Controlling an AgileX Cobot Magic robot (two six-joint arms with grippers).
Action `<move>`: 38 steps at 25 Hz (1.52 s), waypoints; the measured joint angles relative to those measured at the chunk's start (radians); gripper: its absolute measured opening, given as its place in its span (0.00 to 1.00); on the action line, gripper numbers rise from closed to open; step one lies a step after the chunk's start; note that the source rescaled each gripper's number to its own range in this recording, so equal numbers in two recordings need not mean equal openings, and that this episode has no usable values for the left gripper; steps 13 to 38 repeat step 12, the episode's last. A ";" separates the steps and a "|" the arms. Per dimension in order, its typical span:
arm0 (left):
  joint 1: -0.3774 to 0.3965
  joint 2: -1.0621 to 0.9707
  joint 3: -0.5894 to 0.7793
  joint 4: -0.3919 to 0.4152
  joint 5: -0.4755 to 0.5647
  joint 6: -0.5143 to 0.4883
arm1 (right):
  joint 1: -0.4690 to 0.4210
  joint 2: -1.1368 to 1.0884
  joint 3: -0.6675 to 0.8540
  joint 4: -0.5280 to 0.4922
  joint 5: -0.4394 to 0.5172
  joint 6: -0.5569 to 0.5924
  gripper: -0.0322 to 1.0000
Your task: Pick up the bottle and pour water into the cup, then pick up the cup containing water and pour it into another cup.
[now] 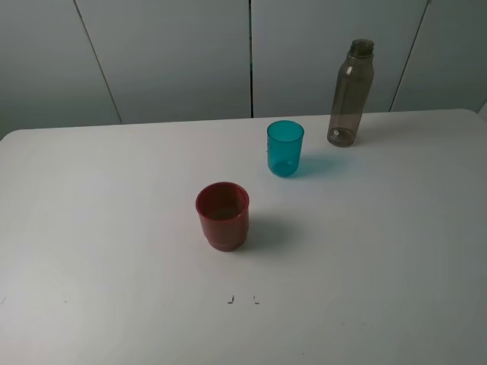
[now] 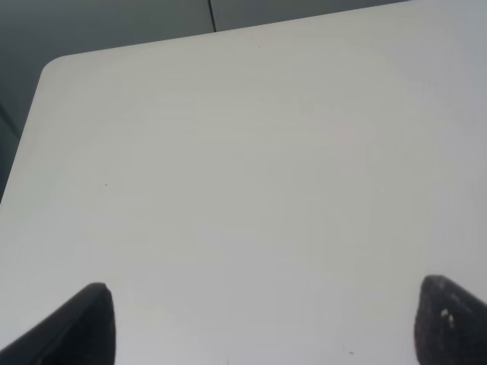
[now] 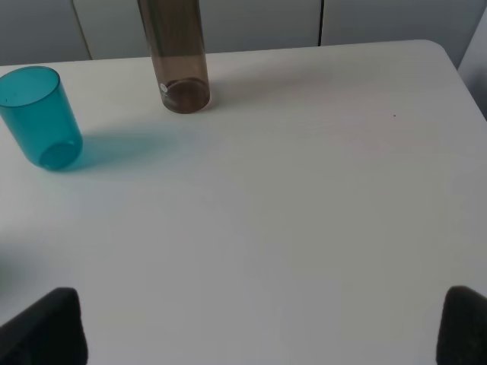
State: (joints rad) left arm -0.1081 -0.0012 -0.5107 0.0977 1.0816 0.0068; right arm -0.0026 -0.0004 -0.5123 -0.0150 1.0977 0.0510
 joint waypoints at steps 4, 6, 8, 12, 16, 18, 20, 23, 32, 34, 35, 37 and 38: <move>0.000 0.000 0.000 0.000 0.000 0.000 | 0.000 0.000 0.000 0.000 0.000 0.000 0.99; 0.000 0.000 0.000 0.000 0.000 0.000 | 0.000 0.000 0.000 0.000 0.000 0.000 0.99; 0.000 0.000 0.000 0.000 0.000 0.000 | 0.000 0.000 0.000 0.000 0.000 0.000 0.99; 0.000 0.000 0.000 0.000 0.000 -0.007 | 0.000 0.000 0.000 0.000 0.000 0.000 0.99; 0.000 0.000 0.000 0.000 0.000 -0.007 | 0.000 0.000 0.000 0.000 0.000 0.000 0.99; 0.000 0.000 0.000 0.000 0.000 -0.007 | 0.000 0.000 0.000 0.000 0.000 0.000 0.99; 0.000 0.000 0.000 0.000 0.000 -0.007 | 0.000 0.000 0.000 0.000 0.000 0.000 0.99; 0.000 0.000 0.000 0.000 0.000 -0.007 | 0.000 0.000 0.000 0.000 0.000 0.000 0.99; 0.000 0.000 0.000 0.000 0.000 -0.007 | 0.000 0.000 0.000 0.000 0.000 0.000 0.99; 0.000 0.000 0.000 0.000 0.000 -0.007 | 0.000 0.000 0.000 0.000 0.000 0.000 0.99; 0.000 0.000 0.000 0.000 0.000 -0.007 | 0.000 0.000 0.000 0.000 0.000 0.000 0.99; 0.000 0.000 0.000 0.000 0.000 -0.007 | 0.000 0.000 0.000 0.000 0.000 0.000 0.99; 0.000 0.000 0.000 0.000 0.000 -0.007 | 0.000 0.000 0.000 0.000 0.000 0.000 0.99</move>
